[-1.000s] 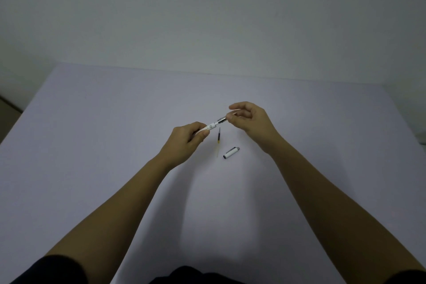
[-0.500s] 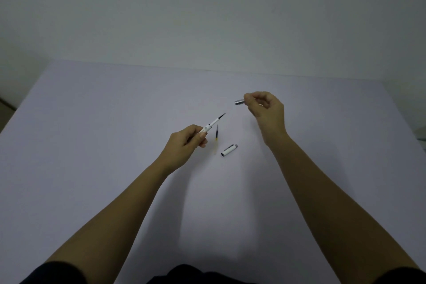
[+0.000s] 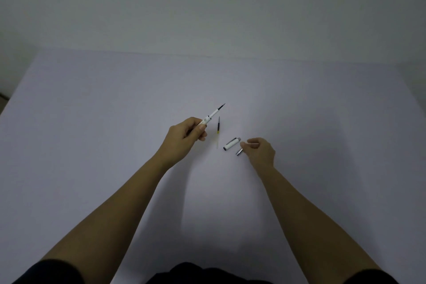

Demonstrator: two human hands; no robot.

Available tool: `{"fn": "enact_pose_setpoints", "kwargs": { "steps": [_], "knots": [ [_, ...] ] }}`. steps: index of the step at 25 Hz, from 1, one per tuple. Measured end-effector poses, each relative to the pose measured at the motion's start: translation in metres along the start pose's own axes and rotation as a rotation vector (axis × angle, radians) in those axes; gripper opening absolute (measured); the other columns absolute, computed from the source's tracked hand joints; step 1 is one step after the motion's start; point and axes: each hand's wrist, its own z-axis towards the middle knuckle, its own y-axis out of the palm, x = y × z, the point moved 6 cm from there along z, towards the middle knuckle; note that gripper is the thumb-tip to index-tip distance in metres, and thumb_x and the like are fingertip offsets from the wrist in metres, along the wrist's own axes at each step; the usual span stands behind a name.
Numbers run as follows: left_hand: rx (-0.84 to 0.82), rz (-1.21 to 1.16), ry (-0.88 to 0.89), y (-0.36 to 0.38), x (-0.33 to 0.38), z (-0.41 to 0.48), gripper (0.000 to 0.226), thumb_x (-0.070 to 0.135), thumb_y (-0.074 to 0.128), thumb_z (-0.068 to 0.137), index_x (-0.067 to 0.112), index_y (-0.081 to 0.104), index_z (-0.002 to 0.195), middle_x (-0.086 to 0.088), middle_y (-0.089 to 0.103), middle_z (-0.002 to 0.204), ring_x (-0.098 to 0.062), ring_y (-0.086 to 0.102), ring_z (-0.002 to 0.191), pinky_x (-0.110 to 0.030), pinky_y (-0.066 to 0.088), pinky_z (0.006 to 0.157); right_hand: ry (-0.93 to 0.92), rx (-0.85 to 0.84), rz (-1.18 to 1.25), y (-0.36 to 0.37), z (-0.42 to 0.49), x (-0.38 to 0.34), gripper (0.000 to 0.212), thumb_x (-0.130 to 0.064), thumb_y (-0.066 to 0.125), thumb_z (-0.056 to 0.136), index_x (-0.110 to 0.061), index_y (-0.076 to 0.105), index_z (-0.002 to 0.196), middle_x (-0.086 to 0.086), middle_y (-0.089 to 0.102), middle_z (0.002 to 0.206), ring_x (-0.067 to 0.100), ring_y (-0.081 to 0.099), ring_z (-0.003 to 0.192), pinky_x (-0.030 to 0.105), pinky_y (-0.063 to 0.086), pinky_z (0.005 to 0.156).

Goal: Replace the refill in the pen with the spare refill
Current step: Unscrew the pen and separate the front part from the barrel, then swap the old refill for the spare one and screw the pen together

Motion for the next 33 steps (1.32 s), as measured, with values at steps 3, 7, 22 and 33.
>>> {"fn": "enact_pose_setpoints", "kwargs": {
  "steps": [3, 7, 22, 33],
  "knots": [
    [0.001, 0.015, -0.014, -0.001, -0.003, 0.006, 0.018, 0.029, 0.047, 0.095, 0.020, 0.061, 0.095, 0.006, 0.069, 0.083, -0.011, 0.067, 0.082, -0.030, 0.053, 0.086, 0.012, 0.007, -0.028, 0.007, 0.004, 0.004, 0.026, -0.023, 0.073, 0.077, -0.002, 0.065, 0.091, 0.005, 0.064, 0.082, 0.016, 0.057, 0.079, 0.022, 0.038, 0.071],
    [0.008, 0.013, -0.032, -0.004, -0.007, 0.010, 0.020, 0.029, 0.048, 0.095, 0.015, 0.063, 0.097, 0.005, 0.070, 0.083, -0.009, 0.067, 0.080, -0.031, 0.053, 0.086, 0.003, 0.049, -0.066, 0.012, 0.008, 0.004, 0.027, -0.024, 0.073, 0.078, -0.001, 0.065, 0.091, 0.011, 0.069, 0.087, 0.017, 0.057, 0.076, 0.023, 0.039, 0.069],
    [-0.001, 0.047, -0.022, 0.005, -0.001, 0.008, 0.018, 0.032, 0.048, 0.094, 0.022, 0.062, 0.093, 0.007, 0.071, 0.082, -0.008, 0.067, 0.081, -0.034, 0.053, 0.083, -0.321, -0.322, 0.242, 0.015, -0.015, -0.089, 0.016, -0.022, 0.063, 0.087, -0.014, 0.072, 0.097, 0.003, 0.072, 0.089, 0.012, 0.068, 0.082, 0.024, 0.054, 0.077],
    [-0.067, 0.114, -0.108, 0.006, -0.029, 0.001, 0.020, 0.034, 0.051, 0.093, 0.018, 0.062, 0.096, 0.002, 0.073, 0.090, -0.011, 0.068, 0.087, -0.038, 0.053, 0.085, -0.182, -0.118, 0.523, 0.006, 0.023, -0.108, 0.018, -0.019, 0.066, 0.085, -0.005, 0.068, 0.096, 0.000, 0.067, 0.074, 0.000, 0.064, 0.063, 0.015, 0.053, 0.064]
  ]
}}
